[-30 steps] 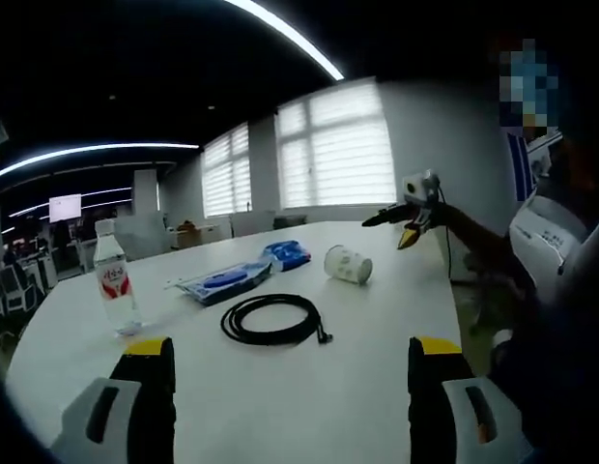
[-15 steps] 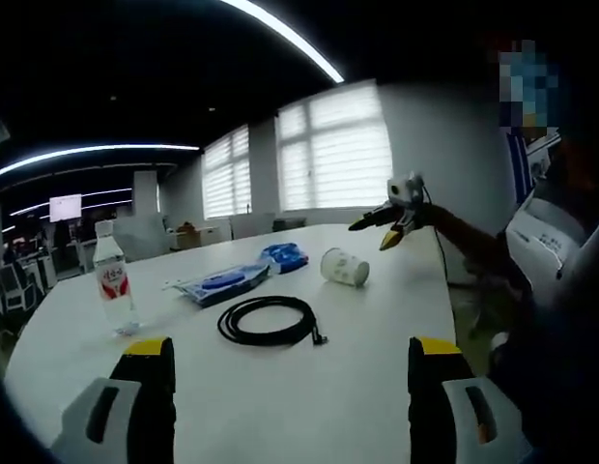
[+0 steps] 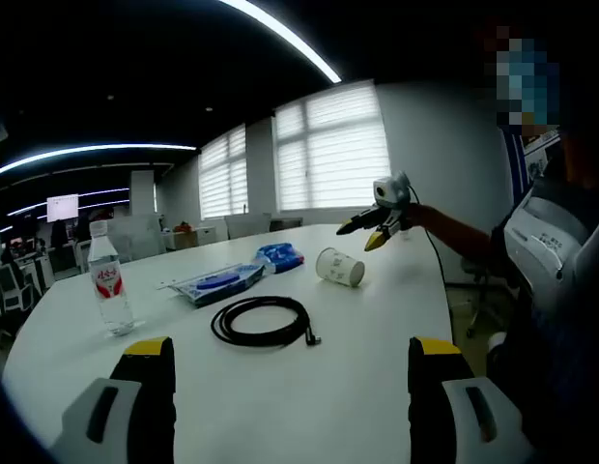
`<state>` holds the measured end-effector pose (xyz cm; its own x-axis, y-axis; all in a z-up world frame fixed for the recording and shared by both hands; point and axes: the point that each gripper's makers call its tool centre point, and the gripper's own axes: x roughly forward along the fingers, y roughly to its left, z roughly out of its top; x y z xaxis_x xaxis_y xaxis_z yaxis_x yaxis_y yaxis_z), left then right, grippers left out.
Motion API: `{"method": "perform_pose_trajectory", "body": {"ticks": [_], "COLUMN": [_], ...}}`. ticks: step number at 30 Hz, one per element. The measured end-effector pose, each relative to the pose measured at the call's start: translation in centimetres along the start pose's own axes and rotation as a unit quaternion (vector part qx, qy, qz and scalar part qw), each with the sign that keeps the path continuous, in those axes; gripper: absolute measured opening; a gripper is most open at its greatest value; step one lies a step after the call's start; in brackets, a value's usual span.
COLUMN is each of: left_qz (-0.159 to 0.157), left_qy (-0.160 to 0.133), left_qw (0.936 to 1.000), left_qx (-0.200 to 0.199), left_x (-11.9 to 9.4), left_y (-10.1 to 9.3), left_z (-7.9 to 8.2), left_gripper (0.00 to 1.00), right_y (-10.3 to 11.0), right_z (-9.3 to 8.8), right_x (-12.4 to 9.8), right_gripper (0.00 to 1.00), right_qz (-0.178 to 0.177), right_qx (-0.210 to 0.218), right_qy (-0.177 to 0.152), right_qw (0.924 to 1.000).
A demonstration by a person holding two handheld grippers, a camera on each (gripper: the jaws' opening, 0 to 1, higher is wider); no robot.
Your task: Arrange the tabletop items into an orderly group along one side of the table until the central work area is clear of visible clutter.
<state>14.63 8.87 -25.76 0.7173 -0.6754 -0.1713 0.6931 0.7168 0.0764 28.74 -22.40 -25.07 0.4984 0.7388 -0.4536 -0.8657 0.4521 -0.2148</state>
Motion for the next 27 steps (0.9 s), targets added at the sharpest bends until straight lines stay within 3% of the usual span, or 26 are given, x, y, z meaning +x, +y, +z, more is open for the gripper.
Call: {"method": "perform_pose_trajectory", "body": {"ticks": [13, 18, 21, 27], "left_qz": [-0.003, -0.006, -0.009, -0.015], "left_qy": [0.006, 0.009, 0.010, 0.010], "left_qw": [1.0000, 0.9999, 0.9999, 0.9998], "left_qx": [-0.001, -0.001, 0.000, 0.004], "left_x": [0.3, 0.2, 0.2, 0.2], "left_y": [-0.3, -0.5, -0.6, -0.9], "left_z": [-0.4, -0.6, -0.5, -0.4], "left_gripper": [1.00, 1.00, 1.00, 1.00], "right_y": [-0.3, -0.2, 0.1, -0.2], "right_z": [-0.4, -0.5, -0.2, -0.4], "right_x": [1.7, 2.7, 3.1, 3.6], "right_gripper": [0.63, 0.62, 0.61, 0.56], "right_qz": [0.024, 0.042, 0.061, 0.066], "right_qx": [0.010, 0.034, 0.073, 0.093], "right_qy": [0.020, 0.011, -0.004, -0.001], "right_qw": [0.9995, 0.9985, 0.9955, 0.9935]}}
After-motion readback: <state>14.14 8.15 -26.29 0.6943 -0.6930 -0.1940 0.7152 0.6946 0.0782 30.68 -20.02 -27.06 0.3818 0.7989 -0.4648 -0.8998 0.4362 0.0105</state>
